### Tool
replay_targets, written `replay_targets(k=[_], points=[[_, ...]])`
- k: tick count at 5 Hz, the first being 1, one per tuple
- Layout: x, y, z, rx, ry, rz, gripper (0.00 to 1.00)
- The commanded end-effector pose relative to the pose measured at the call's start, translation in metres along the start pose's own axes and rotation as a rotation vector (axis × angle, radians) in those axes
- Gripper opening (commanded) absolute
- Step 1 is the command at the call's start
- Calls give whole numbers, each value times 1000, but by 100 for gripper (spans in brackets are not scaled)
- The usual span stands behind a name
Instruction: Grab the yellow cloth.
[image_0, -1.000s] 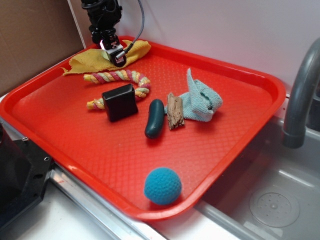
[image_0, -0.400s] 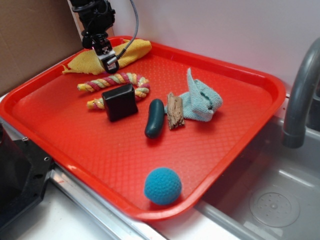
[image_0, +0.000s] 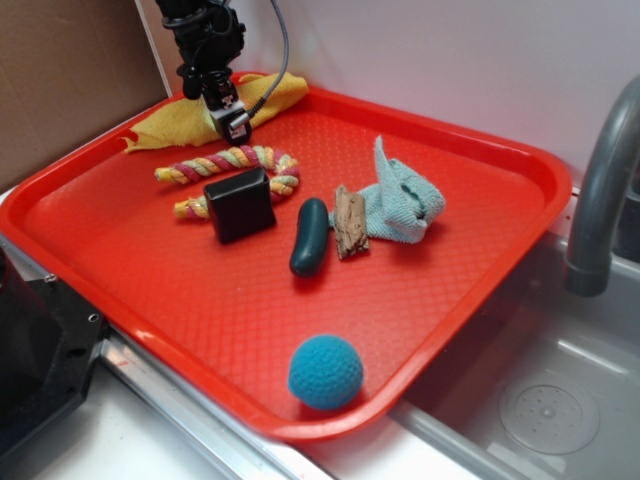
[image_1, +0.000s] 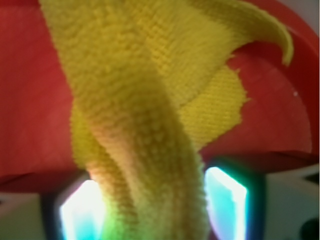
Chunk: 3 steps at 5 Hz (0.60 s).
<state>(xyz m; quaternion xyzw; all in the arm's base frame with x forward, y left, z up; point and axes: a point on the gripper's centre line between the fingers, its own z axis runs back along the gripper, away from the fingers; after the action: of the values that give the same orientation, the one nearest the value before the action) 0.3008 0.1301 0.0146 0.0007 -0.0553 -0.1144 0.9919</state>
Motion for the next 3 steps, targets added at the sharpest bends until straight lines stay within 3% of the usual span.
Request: replay_targets(k=[1,3], points=[[11,-1,4,29,-31,-17,0],[3,-8,14,66,-53,1,0]])
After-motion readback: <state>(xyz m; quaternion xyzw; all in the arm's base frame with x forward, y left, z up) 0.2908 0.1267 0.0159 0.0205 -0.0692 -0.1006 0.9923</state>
